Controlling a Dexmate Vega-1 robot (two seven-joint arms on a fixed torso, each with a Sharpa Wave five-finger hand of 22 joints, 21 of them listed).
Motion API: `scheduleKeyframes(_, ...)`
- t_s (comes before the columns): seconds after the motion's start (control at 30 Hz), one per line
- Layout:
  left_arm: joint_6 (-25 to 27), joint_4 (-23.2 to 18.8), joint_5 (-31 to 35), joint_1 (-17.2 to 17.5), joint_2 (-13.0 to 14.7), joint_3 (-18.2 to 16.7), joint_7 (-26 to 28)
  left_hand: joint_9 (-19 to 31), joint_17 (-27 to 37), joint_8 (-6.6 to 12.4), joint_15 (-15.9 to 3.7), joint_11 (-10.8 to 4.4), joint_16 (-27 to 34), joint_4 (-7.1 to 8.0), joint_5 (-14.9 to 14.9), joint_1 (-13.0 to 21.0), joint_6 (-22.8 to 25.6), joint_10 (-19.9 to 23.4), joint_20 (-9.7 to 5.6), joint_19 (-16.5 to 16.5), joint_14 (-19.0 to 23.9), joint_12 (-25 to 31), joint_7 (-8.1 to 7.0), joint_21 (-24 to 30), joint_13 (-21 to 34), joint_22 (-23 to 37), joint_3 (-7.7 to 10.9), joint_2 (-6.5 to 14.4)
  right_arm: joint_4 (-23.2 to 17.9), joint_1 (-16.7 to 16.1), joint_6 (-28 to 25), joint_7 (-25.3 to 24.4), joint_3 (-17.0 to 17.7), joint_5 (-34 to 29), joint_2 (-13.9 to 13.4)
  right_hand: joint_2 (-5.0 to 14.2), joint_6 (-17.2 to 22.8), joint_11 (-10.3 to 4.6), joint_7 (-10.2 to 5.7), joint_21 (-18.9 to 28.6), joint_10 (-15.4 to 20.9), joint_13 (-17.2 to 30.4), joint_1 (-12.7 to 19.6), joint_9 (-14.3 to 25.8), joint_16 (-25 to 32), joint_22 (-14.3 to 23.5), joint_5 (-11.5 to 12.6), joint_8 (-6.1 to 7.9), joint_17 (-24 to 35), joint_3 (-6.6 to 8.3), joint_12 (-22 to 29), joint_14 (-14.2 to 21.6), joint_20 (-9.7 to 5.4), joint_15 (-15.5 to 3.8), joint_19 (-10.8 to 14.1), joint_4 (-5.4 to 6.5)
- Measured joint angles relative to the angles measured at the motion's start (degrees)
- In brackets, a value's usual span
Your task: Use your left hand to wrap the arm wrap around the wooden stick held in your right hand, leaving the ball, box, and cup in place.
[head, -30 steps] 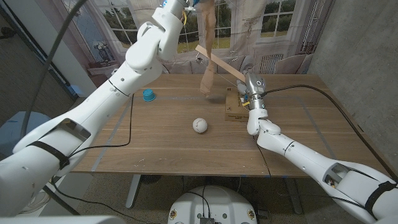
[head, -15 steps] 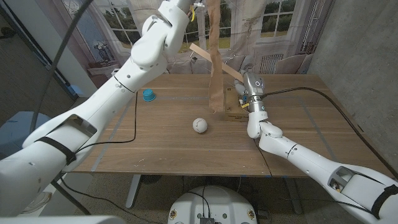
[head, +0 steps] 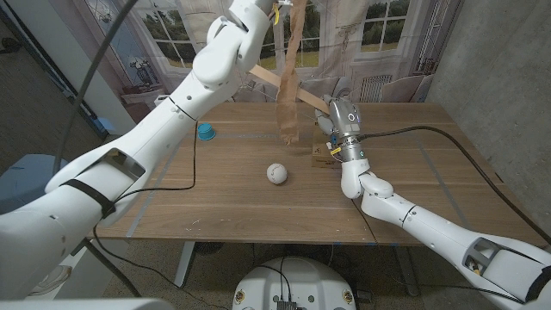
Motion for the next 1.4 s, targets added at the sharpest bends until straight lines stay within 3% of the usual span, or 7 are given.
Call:
scheduleKeyframes(0.57, 1.72, 4.67, 0.84, -3.17, -1.33, 2.28, -0.06, 0.34, 0.58, -0.37, 0.00, 0.00, -0.06, 0.00, -0.08, 0.00, 0.13, -0.01, -0.02, -0.02, 0.00, -0.22, -0.12, 0.43, 0.12, -0.03, 0.00, 0.00, 1.30, 0.58, 2.96, -2.80, -0.99, -4.66, 0.60, -0.01, 0.00, -0.32, 0.00, 0.00, -0.32, 0.27, 0.00, -0.38, 0.00, 0.00, 0.00, 0.35, 0.00, -0.01, 0.44, 0.00, 0.00, 0.00, 0.00, -0.01)
scheduleKeyframes(1.23, 4.23, 9.45, 3.01, -5.19, -1.01, 4.67, -0.23, 0.18, 0.59, -0.41, 0.00, -0.23, -0.52, 0.00, 0.11, 0.00, 0.14, 0.22, -0.24, -0.25, 0.03, -0.88, -0.12, 0.71, 0.44, 0.03, 0.00, 0.00, 4.05, 2.11, 4.90, -4.18, -1.11, -4.92, 1.71, -0.03, 0.00, -0.31, 0.00, 0.00, -0.31, 0.00, -0.03, -0.53, 0.00, 0.01, 0.00, 0.60, 0.00, 0.09, 0.44, 0.00, 0.35, 0.00, -0.34, 0.10)
scheduleKeyframes(1.4, 5.07, 12.67, 3.45, -6.19, -1.25, 6.20, -0.43, 0.06, 0.59, -0.51, -0.10, 0.01, -0.89, 0.00, 0.11, 0.00, 0.66, 0.61, -0.24, -0.24, 0.73, -0.91, -0.02, 0.88, 0.47, 0.03, 0.00, 0.00, 4.28, 2.21, 5.65, -5.57, -0.81, -4.43, 1.73, -0.03, 0.00, -0.38, 0.00, 0.00, -0.38, -0.19, -0.03, -0.54, 0.00, 0.01, 0.00, 0.61, 0.00, 0.09, 0.44, 0.00, 0.35, 0.00, -0.34, 0.09)
